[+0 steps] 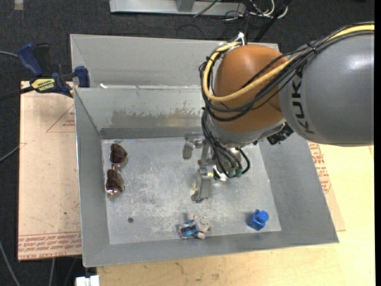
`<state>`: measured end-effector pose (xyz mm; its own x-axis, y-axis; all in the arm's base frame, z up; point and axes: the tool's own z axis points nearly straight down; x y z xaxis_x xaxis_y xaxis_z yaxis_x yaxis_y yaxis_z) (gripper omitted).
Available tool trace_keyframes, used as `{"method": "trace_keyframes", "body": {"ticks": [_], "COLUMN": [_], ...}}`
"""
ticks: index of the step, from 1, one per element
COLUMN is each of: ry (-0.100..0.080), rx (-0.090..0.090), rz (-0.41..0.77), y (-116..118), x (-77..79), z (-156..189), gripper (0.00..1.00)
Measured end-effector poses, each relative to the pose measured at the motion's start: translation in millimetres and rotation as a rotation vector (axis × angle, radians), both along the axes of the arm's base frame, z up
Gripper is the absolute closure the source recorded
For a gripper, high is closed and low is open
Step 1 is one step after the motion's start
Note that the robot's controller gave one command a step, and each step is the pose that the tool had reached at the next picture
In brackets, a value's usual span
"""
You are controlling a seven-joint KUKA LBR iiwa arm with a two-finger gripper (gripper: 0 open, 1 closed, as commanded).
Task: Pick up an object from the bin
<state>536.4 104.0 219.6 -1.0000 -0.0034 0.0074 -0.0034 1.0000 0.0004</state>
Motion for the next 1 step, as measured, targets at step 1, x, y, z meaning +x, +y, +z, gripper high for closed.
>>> {"method": "trace_keyframes", "body": {"ticks": [1], "ry": [-0.008], "rx": [0.001], "rz": [-0.003], "y": [-0.7], "x": [1.5], "z": [4.7], "gripper": [0.0]}}
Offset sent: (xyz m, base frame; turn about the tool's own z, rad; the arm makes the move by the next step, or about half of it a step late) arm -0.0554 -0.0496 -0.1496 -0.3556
